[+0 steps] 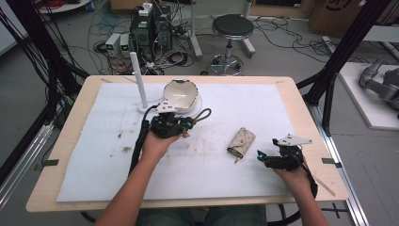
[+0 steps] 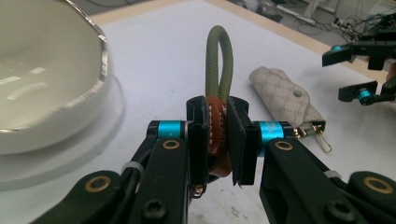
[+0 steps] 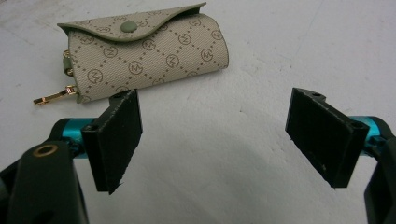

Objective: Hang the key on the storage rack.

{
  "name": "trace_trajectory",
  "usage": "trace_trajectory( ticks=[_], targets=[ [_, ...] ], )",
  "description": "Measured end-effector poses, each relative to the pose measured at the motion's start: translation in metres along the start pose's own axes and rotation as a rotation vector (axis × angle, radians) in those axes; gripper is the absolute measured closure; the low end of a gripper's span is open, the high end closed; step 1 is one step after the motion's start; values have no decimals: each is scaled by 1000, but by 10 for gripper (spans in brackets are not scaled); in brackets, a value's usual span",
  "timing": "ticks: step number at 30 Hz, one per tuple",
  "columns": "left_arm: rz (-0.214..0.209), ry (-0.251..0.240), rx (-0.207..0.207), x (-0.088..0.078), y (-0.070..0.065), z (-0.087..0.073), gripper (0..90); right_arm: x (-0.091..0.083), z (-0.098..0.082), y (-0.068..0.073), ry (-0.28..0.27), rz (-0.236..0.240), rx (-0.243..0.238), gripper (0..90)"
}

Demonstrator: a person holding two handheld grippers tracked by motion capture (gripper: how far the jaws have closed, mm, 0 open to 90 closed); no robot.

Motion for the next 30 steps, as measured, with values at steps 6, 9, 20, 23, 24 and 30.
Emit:
trace_trajectory(
  ticks=[6, 9, 20, 23, 24, 30],
  targets=[
    [62, -39, -6, -31, 24, 12, 790, 4, 3, 3, 4, 7, -5, 189],
    [103, -75, -25, -56, 46, 20, 789, 8, 6, 5, 8, 12, -12, 189],
    [211, -143, -93, -103, 98, 32, 789, 22, 16, 11, 15, 30, -39, 189],
    [235, -150, -113, -111, 111, 34, 788, 22, 18, 10, 15, 29, -41, 189],
    [254, -154, -130, -117, 123, 36, 788, 22, 18, 9, 13, 27, -35, 189],
    [304, -166, -156, -130, 152, 41, 787, 22, 18, 7, 13, 22, -27, 190]
  ],
)
Point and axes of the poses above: each handheld gripper's, and its own axes: x roughly forward along the jaws, z roughly out of its top, y roughly to its left, the point moved 10 cm from there along x, roughly forward along the jaws, and after that the axes turned 8 degrees about z, right-handed, at the moved point
